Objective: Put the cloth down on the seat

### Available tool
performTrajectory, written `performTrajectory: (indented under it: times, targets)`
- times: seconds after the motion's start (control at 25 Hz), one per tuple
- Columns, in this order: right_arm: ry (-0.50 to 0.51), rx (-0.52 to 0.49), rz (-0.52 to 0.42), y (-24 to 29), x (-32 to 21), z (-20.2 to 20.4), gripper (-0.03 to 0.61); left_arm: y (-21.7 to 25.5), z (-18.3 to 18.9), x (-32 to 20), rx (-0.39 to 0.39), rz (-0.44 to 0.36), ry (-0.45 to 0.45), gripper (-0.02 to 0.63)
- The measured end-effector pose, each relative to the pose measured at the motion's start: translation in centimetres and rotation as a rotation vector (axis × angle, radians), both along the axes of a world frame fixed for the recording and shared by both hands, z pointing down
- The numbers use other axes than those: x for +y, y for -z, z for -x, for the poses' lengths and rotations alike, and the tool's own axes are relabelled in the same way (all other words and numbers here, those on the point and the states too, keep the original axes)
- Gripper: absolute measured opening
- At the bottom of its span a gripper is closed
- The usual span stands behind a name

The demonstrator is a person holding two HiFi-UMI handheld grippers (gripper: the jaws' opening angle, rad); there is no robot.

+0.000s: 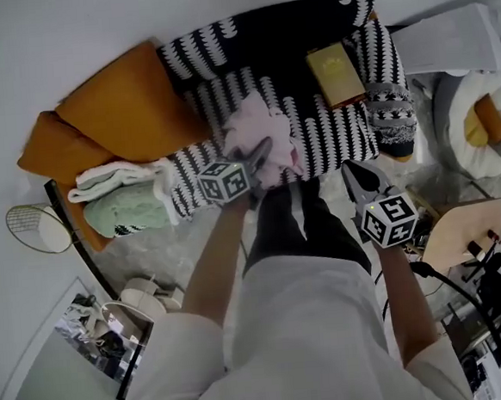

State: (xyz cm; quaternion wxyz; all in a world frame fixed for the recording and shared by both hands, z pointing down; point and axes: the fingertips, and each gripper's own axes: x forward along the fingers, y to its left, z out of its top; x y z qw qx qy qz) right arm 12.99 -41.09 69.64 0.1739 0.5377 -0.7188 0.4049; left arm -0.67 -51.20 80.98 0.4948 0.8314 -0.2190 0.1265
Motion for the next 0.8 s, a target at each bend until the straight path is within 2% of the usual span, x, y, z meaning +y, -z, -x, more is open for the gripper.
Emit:
performTrajectory:
  times: [0.32, 0.44, 0.6, 0.8]
  targets:
    - [-0.023, -0.011, 0.049, -3.5, -1.4, 1.3, 0.003, -5.8, -0.1, -1.3, -0.081, 0.057, -0.032, 0.129]
    - [-0.028, -0.013, 0.06, -4.1, -1.6, 1.6, 0.003, -7.1, -0.2, -1.9, -0.11, 0.07, -0.038, 0.187]
    - [-0.038, -0.012, 0.066, -4.3, -1.6, 1.7, 0.003, -7.5, -0.3, -2.0, -0.112, 0.082, -0.052, 0.201]
    - [-0.043, -0.009, 0.058, -3.7, -1.8, 2.1, 0.003, -5.8, -0.6, -1.8, -0.077, 0.064, -0.076, 0.184]
